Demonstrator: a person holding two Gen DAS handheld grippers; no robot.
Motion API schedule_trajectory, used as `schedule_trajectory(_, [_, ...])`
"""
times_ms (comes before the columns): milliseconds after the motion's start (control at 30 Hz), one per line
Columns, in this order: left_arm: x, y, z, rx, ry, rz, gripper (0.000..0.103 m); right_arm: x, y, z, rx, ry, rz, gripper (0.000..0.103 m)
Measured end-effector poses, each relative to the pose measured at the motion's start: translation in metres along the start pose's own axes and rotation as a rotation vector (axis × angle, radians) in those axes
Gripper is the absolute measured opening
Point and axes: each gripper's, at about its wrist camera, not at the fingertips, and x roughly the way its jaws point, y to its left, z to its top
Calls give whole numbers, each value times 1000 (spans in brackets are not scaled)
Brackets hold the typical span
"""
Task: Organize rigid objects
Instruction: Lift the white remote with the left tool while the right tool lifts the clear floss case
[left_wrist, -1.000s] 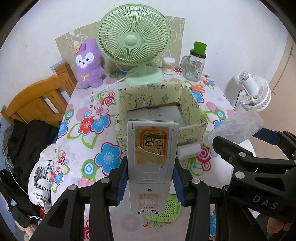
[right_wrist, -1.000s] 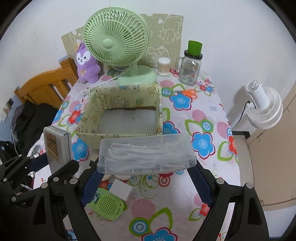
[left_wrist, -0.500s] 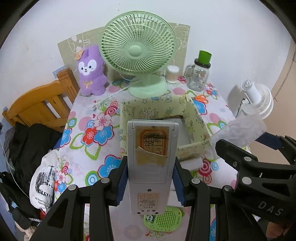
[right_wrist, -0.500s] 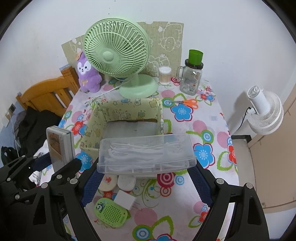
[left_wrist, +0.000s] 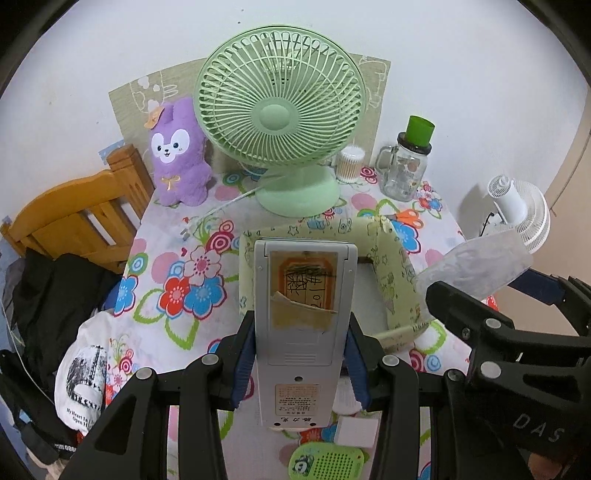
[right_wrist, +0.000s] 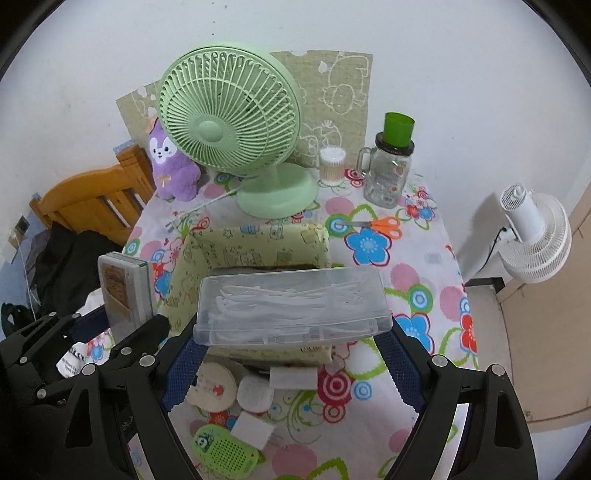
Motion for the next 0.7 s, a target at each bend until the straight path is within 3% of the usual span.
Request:
schedule_trajectory(500, [35, 4, 31, -3, 10, -18, 45, 30, -1, 32, 22, 13, -1, 89])
schedule_trajectory(700, [61, 4, 34, -4, 53, -31, 45, 52, -2, 36, 23, 52, -13, 89])
